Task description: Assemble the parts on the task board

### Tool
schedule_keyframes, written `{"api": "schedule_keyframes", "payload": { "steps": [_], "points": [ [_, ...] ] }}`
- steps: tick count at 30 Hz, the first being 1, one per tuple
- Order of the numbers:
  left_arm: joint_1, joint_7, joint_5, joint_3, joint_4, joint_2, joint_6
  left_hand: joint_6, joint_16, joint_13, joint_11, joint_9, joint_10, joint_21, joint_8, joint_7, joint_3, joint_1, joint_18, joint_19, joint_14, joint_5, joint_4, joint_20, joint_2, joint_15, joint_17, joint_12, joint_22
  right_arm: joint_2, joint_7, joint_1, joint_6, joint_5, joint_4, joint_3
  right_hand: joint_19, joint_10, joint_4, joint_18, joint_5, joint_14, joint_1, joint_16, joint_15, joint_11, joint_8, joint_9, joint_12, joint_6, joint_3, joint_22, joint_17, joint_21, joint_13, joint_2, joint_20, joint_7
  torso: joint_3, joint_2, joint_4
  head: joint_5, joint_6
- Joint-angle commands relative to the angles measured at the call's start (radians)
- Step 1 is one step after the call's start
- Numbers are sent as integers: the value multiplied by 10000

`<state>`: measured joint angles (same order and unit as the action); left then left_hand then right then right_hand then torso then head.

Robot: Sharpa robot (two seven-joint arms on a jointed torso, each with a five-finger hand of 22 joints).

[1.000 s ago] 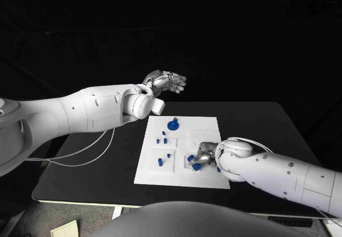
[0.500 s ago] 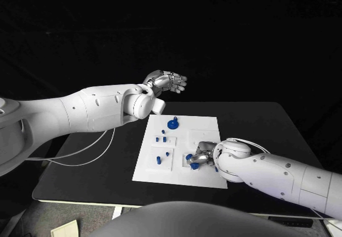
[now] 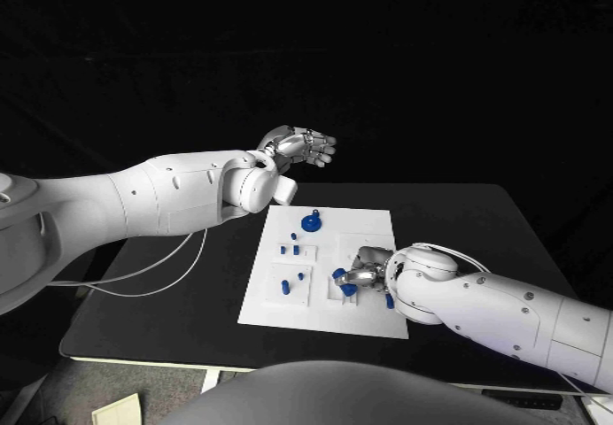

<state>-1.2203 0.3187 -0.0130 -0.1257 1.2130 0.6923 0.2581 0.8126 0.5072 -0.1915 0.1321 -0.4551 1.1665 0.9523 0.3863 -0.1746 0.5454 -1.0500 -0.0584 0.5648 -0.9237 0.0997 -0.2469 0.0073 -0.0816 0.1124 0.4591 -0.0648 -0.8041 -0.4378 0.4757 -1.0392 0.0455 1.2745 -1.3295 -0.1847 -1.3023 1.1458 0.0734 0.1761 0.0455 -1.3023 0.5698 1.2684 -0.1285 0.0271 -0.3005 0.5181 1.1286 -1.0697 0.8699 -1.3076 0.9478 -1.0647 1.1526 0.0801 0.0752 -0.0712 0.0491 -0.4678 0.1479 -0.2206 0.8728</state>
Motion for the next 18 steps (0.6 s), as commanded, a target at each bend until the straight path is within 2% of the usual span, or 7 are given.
{"api": "schedule_keyframes", "payload": {
  "steps": [1, 5, 6, 18],
  "points": [
    [-15, 59, 2, 9, 21, -12, -122, -86, -49, 15, 6, 9, -55, -37, 53, -2, -21, 104, -97, 0, -91, 68, 48, 57, -30, 6, 14, -58, -15, 51, -48, 0, 104, 133, -59, 50, -5, -13, -7, 857, 40, -15, 52, -43, -82, 58, 29, 17, -17, -116, 59, -74, 14, -16, 10, -85, 94, -63, 1, -2, 3, 2, -2],
    [-15, 58, -1, 9, 23, -23, -125, -86, -53, 16, 6, 11, -55, -38, 54, -1, -21, 105, -98, 0, -91, 68, 51, 57, -33, 6, 19, -58, -16, 173, -25, 0, -83, 74, 104, 57, -7, -11, -3, 857, 41, -16, 51, -42, -83, 58, 28, 17, -18, -118, 67, -74, 15, -17, 11, -78, 96, -63, 3, -3, -5, 3, -2],
    [-16, 57, -1, 9, 25, -23, -127, -87, -55, 17, 6, 12, -55, -38, 55, -1, -21, 106, -98, -1, -91, 68, 52, 57, -34, 7, 21, -58, -17, 226, 37, 0, -402, 65, 186, 57, -8, -10, -2, 857, 41, -16, 49, -42, -83, 58, 28, 17, -18, -119, 70, -74, 15, -18, 11, -77, 97, -63, 0, -3, -8, -3, -2],
    [-26, 54, -1, 9, 29, -32, -124, -87, -66, 20, 6, 17, -55, -41, 60, -1, -20, 109, -98, -1, -94, 69, 61, 57, -37, 6, 34, -59, -20, 455, 152, 4, -1023, 259, 590, 53, -8, -13, -16, 857, 41, -14, -16, -47, -79, 52, 35, 11, -29, -101, 73, -74, 18, -20, 15, -70, 99, -70, 4, -10, -10, -5, -2]
  ]
}}
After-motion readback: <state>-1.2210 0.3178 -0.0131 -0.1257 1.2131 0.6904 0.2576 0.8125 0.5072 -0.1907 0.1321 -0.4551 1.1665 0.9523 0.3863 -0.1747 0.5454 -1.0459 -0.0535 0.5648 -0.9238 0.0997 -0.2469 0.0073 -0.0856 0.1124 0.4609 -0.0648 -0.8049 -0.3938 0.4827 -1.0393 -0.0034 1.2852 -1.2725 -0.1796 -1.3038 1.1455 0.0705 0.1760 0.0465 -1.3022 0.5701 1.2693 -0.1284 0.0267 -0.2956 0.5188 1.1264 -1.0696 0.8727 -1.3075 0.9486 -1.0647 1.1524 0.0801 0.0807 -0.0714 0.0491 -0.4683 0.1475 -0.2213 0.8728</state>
